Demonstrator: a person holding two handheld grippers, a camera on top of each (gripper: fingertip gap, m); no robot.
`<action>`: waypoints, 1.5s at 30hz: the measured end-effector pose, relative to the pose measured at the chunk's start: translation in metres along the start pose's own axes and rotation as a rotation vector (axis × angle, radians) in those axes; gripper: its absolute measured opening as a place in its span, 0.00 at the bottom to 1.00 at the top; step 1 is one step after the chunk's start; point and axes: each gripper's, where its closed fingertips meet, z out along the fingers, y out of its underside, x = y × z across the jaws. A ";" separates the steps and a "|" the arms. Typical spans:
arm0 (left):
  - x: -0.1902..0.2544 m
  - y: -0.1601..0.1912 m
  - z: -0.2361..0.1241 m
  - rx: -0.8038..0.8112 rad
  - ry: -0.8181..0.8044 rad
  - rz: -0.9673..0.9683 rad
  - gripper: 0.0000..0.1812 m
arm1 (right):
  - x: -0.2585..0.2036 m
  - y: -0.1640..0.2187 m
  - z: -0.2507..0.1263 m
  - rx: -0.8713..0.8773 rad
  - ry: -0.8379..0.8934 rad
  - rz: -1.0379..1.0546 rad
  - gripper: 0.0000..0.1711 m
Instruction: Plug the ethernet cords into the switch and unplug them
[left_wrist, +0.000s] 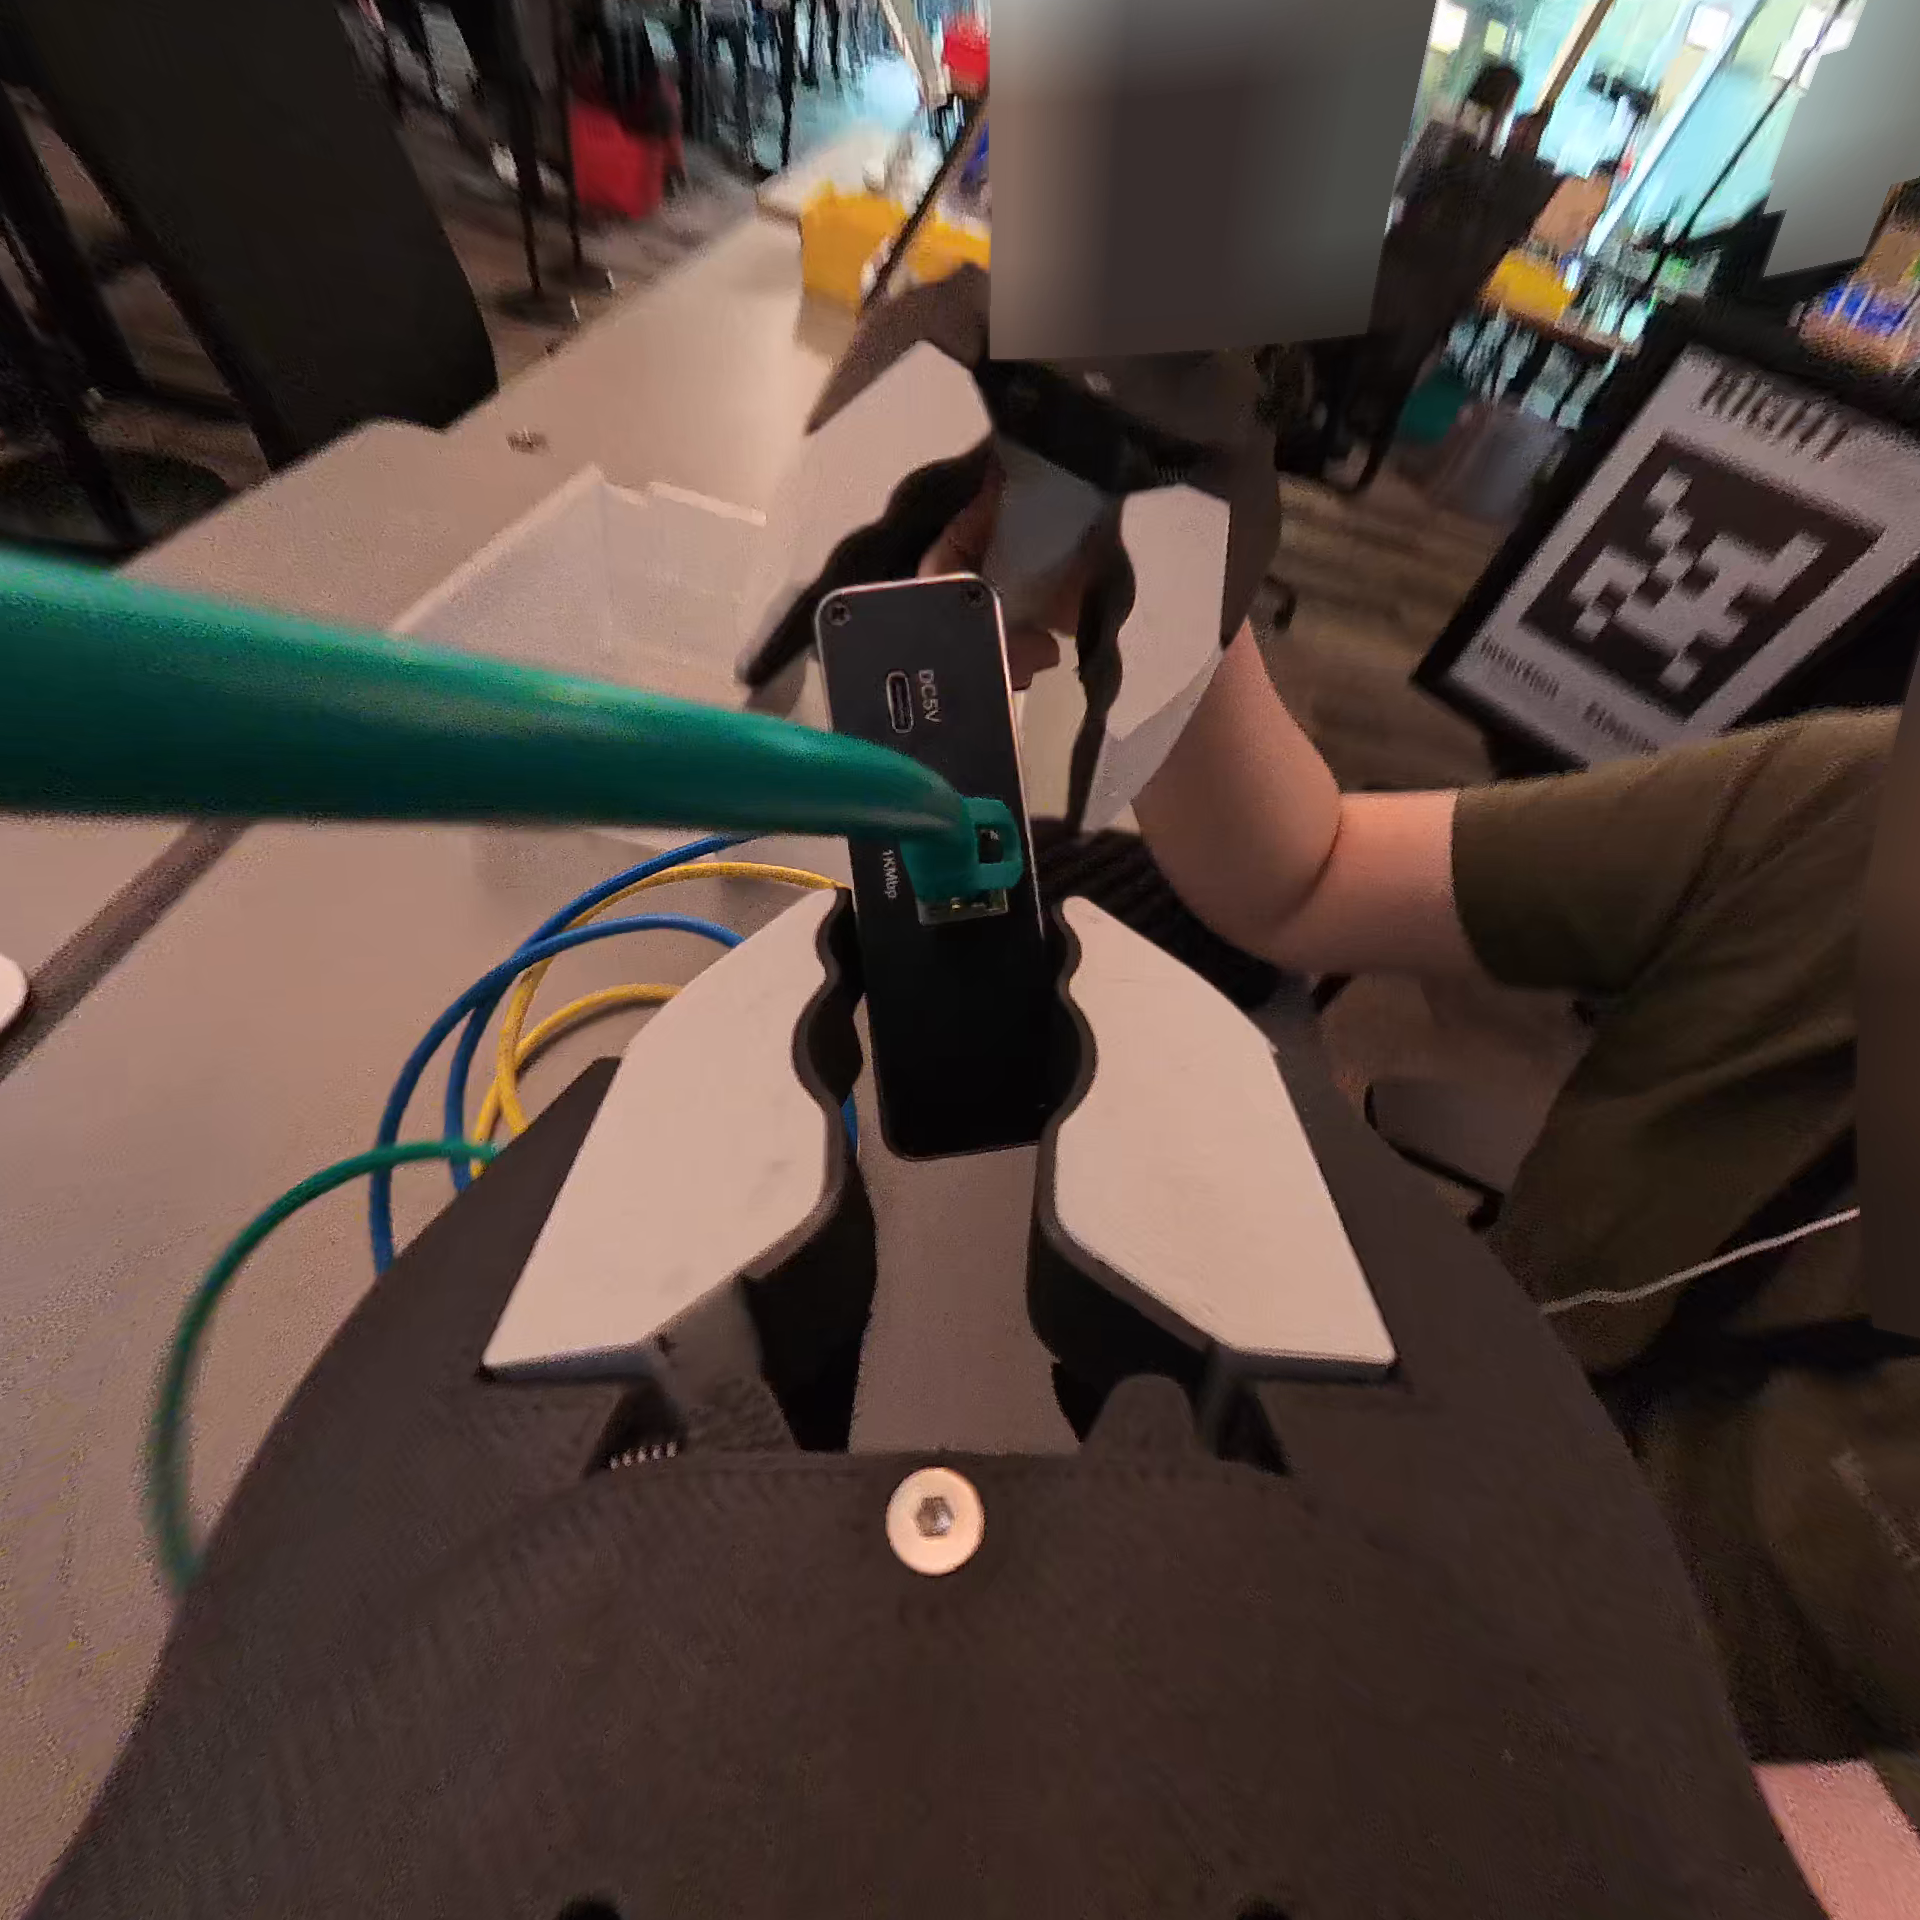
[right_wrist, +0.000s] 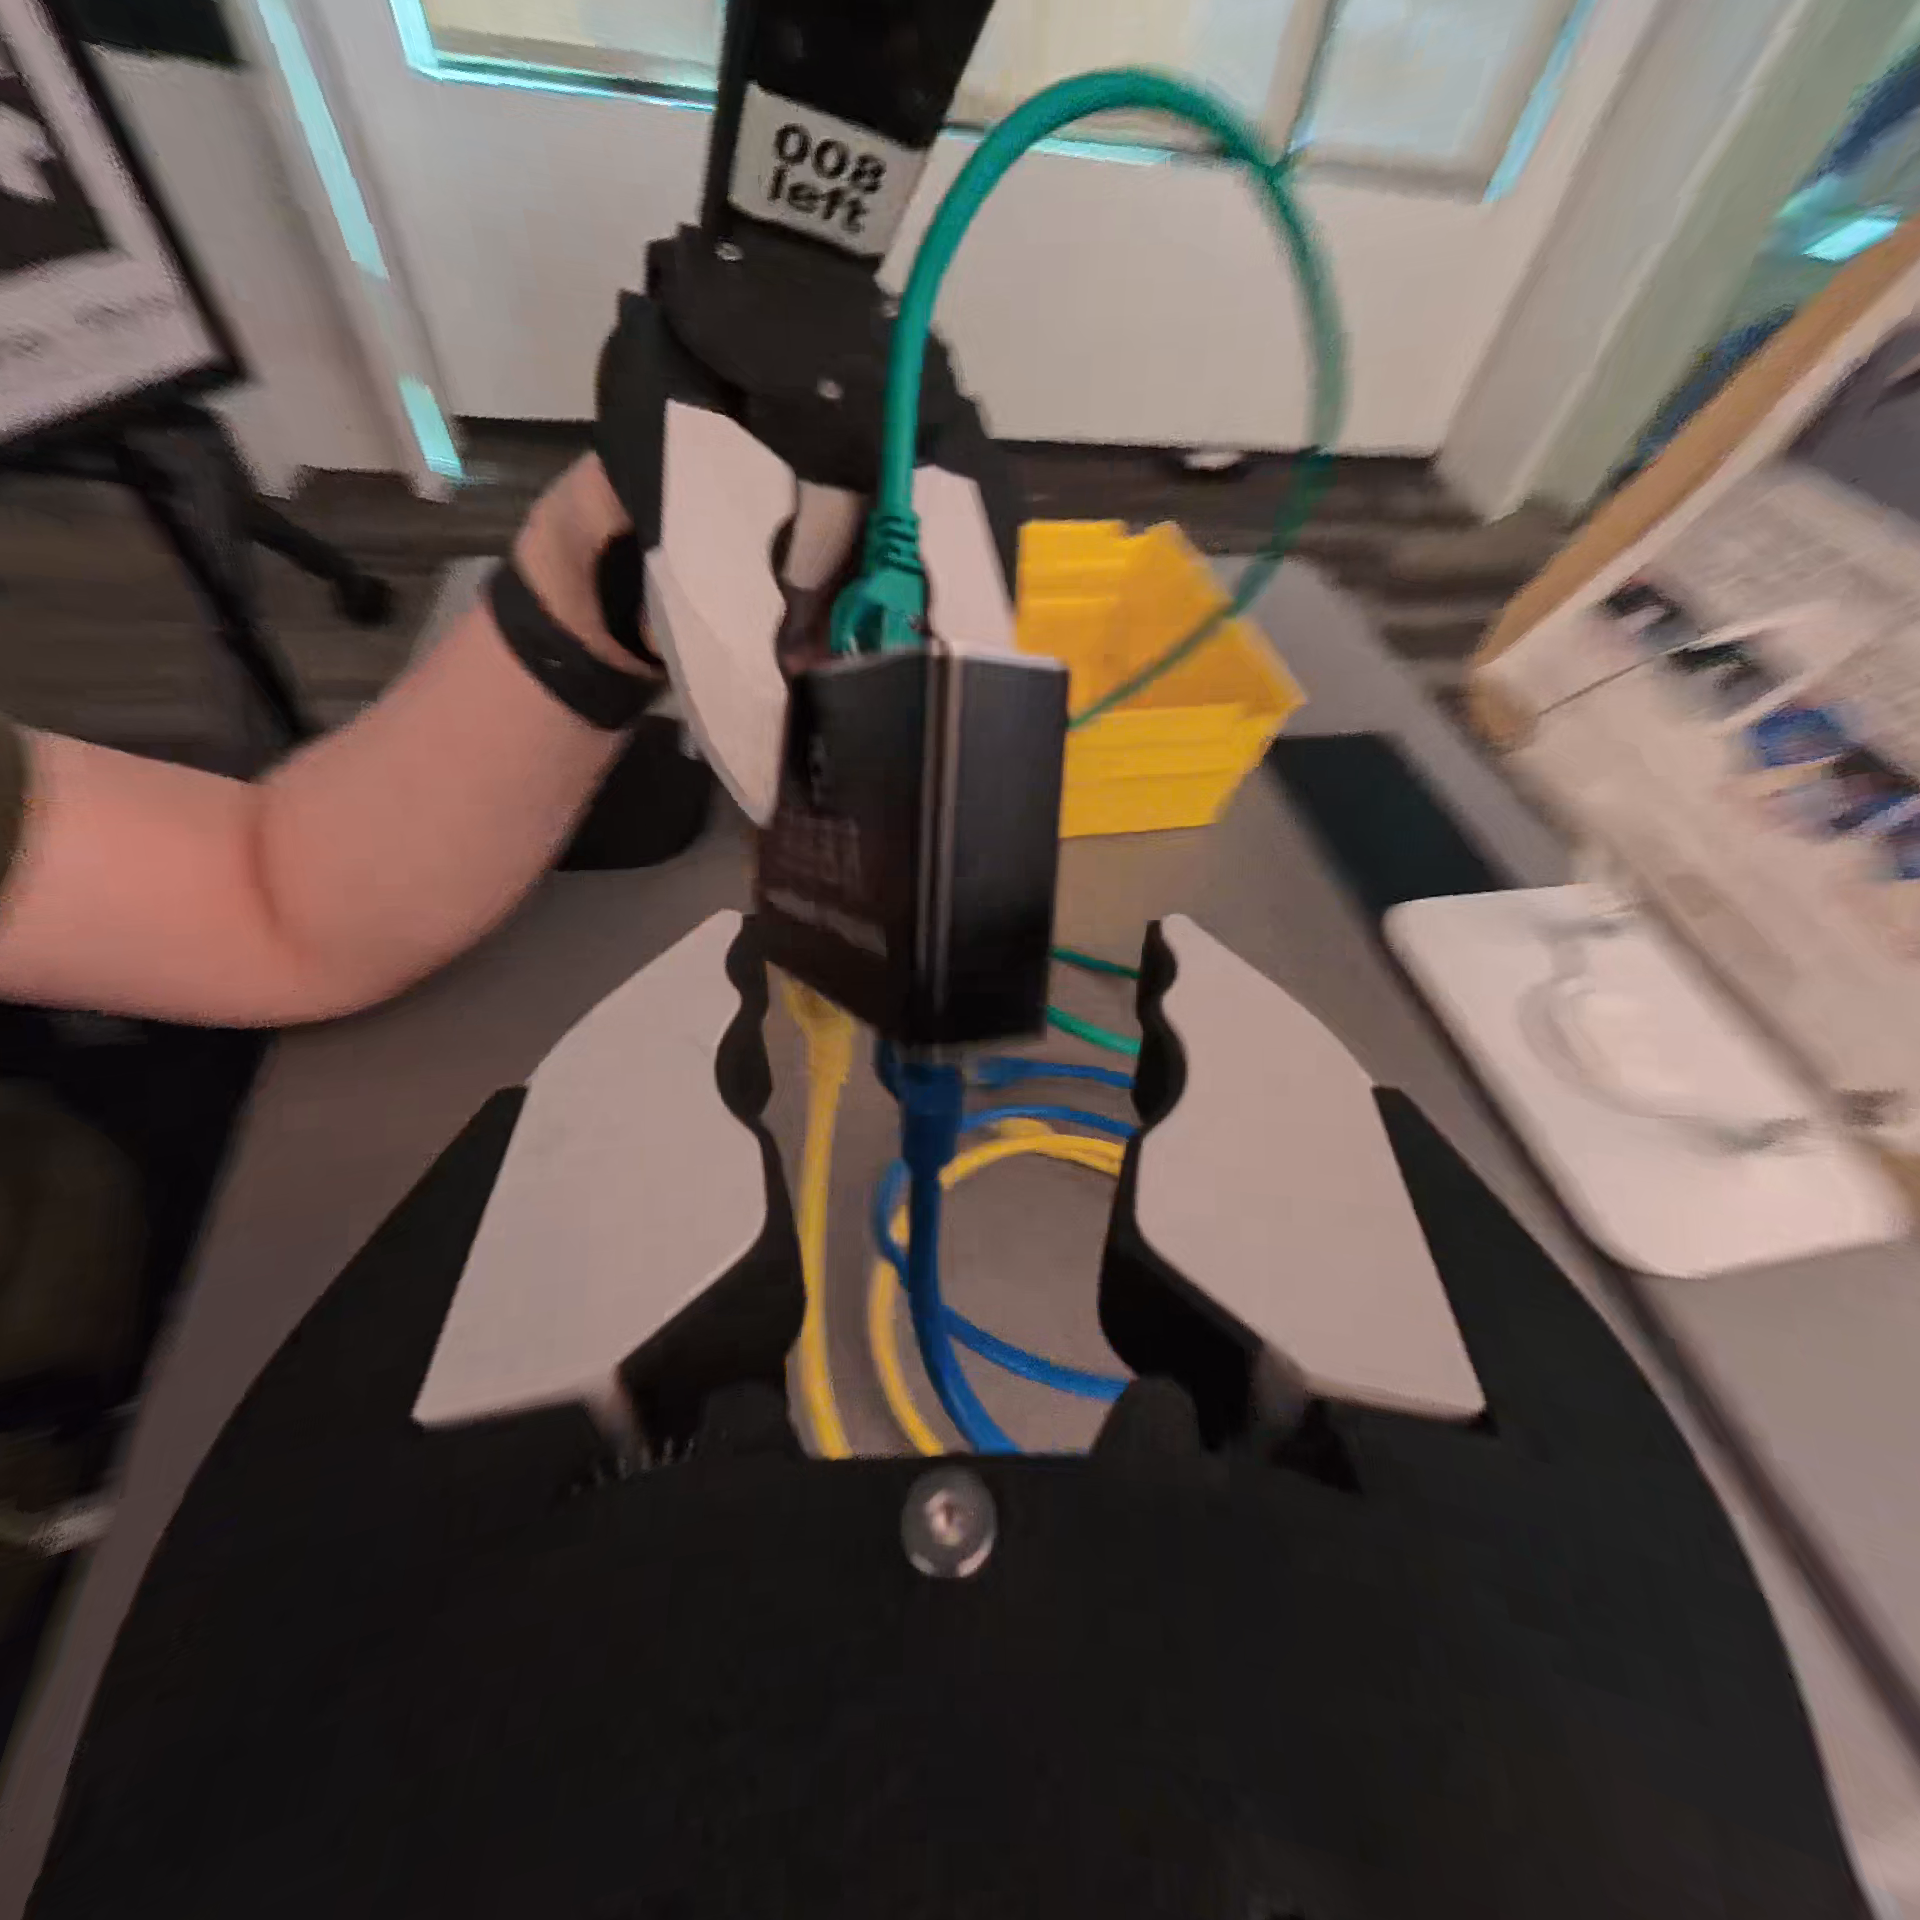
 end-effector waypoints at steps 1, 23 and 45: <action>0.002 0.007 0.007 -0.053 0.007 0.023 0.18 | -0.008 0.008 0.006 -0.028 -0.085 0.059 0.41; 0.051 -0.080 -0.122 0.553 -0.227 0.148 0.14 | 0.007 -0.025 -0.013 0.249 -0.128 -0.033 0.22; 0.059 -0.063 -0.136 0.516 -0.163 0.099 0.13 | 0.133 -0.209 -0.156 0.048 0.594 -0.304 0.22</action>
